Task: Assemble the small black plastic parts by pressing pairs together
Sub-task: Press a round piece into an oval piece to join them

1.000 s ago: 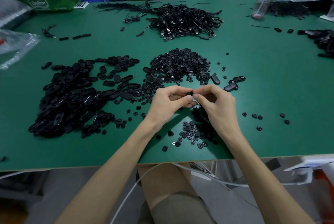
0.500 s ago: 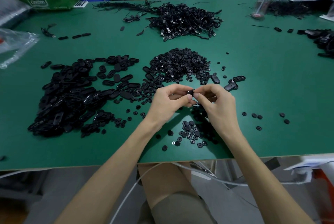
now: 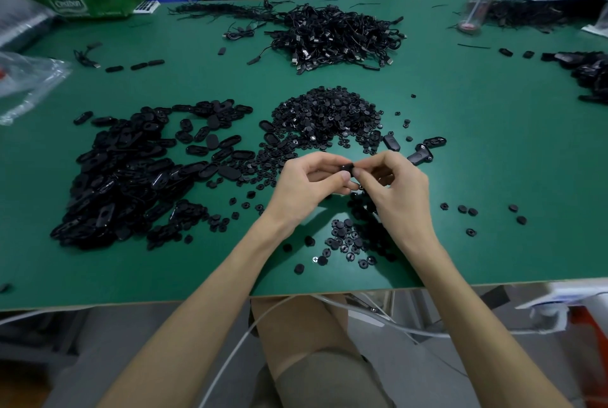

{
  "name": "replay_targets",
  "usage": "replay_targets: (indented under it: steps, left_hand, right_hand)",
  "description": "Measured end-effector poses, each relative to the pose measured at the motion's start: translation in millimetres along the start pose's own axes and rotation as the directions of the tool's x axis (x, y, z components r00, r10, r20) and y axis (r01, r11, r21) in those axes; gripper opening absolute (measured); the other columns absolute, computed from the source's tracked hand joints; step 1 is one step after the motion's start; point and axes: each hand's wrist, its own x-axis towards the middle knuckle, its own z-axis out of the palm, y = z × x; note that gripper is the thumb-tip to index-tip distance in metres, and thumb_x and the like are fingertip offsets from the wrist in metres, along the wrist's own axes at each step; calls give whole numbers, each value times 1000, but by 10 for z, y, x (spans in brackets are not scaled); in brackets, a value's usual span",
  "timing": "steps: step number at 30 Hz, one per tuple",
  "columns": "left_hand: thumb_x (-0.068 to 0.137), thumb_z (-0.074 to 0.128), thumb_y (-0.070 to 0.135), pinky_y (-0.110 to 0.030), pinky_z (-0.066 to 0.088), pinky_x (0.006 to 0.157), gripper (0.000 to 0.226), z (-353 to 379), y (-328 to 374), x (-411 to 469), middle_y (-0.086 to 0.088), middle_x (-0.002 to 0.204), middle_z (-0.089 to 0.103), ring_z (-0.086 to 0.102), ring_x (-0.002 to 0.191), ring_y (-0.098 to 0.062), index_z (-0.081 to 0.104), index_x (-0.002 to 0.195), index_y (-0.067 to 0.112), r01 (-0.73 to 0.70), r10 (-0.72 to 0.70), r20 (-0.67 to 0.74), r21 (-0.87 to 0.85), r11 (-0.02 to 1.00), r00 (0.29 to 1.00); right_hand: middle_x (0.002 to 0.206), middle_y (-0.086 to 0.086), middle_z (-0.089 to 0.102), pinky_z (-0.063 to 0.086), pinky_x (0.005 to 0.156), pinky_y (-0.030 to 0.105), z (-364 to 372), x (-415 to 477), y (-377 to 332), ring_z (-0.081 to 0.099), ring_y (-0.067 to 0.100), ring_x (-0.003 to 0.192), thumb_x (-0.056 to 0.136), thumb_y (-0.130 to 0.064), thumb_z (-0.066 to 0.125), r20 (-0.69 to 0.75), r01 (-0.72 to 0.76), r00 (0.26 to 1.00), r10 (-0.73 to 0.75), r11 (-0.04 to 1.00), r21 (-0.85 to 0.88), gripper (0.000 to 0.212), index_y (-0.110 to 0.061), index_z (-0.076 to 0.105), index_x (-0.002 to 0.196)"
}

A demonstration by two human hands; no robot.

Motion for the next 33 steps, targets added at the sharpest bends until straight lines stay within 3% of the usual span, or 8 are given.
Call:
replay_targets:
  steps: [15,27,33]
  left_hand:
    - [95,70,0,-33,62,85,20,-19,-33,19,-16,95,79,78,89,-30,71,114,-3,15,-16,-29,-44,999,999]
    - [94,70,-4,-27,60,69,19,-1,-29,14,-11,95,78,76,81,-22,72,112,0,-3,5,-38,46,999,999]
    - [93,70,-5,-32,62,77,20,-6,-55,26,-13,95,78,76,83,-22,73,112,-1,-18,21,-43,74,997,999]
  right_hand:
    - [87,-8,70,45,68,10,31,16,9,62,6,78,94,-22,74,1,-39,999,39,999,16,6,-24,70,90]
    - [88,-2,65,42,70,9,45,-4,0,59,5,80,94,-13,71,9,84,996,-84,995,-59,8,-20,68,90]
    - [87,-3,67,42,68,9,55,7,14,58,4,75,94,-15,72,23,34,999,-33,998,-61,8,-20,69,89]
